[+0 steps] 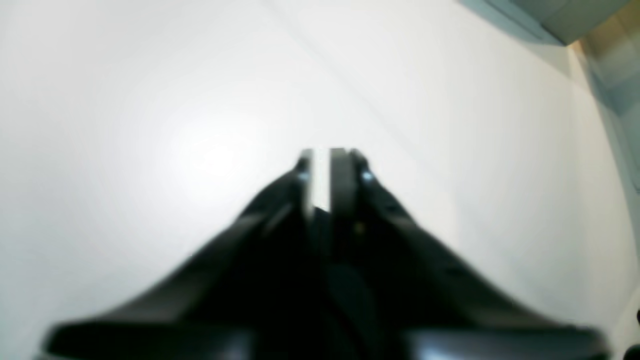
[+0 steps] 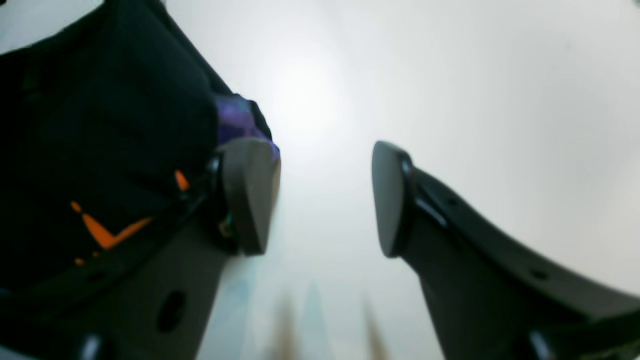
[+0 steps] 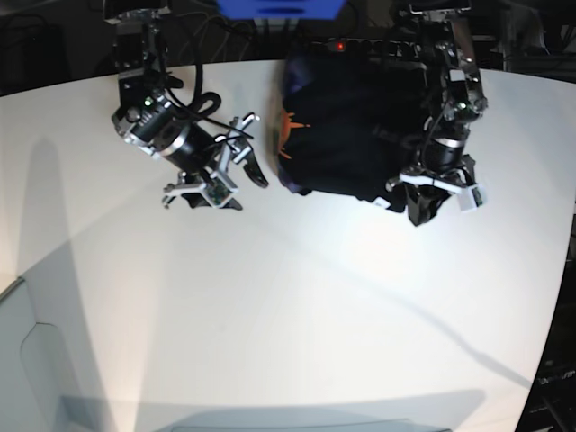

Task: Fold the T-shirt properly
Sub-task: 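Lower the left gripper onto the bundle's side and press it square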

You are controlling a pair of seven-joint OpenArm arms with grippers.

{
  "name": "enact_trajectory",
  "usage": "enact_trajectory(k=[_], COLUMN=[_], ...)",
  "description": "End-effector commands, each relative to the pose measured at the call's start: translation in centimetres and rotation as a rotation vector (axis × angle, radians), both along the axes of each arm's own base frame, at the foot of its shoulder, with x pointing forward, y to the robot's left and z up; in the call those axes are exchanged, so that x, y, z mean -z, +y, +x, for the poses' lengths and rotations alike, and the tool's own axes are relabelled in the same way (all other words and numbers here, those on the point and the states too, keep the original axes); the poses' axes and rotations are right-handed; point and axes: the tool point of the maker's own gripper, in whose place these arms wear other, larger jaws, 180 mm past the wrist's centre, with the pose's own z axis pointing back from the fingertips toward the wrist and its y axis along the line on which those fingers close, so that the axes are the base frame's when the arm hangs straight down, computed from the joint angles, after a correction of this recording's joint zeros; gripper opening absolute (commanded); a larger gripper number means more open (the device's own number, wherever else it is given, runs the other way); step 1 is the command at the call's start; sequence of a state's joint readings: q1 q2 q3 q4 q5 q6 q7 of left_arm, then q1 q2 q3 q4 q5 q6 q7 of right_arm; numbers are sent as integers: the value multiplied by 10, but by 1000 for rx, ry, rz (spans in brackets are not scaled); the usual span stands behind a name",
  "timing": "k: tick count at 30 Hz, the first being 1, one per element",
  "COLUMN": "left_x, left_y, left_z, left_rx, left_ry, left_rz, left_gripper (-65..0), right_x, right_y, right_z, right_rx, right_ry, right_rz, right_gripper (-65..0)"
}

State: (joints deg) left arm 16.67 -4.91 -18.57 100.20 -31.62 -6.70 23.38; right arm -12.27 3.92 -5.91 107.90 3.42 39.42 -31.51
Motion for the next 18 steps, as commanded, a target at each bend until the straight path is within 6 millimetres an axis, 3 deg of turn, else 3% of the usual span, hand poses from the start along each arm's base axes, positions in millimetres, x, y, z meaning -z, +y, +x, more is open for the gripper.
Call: enact_trajectory(k=[1, 5, 10, 15, 18], left_x=[-14, -19, 3, 9, 10], left_y=[1, 22, 30, 60, 79], left_z=[0, -15, -33, -54, -69], left_rx=[0, -48, -71, -143, -185], left_ry=[-47, -47, 26, 63, 83], left_rz=[8, 34, 35, 66, 92], left_gripper=[-516, -481, -478, -478, -477], right_x=[-15, -9, -9, -7, 6], right_y=[7, 17, 37, 58, 66], right_z=[2, -9, -18, -24, -25], right_rx=[-16, -45, -100, -137, -129], right_ry=[-44, -18, -8, 15, 63], right_rz=[42, 52, 70, 105, 127], right_gripper=[-323, -365, -476, -561, -626])
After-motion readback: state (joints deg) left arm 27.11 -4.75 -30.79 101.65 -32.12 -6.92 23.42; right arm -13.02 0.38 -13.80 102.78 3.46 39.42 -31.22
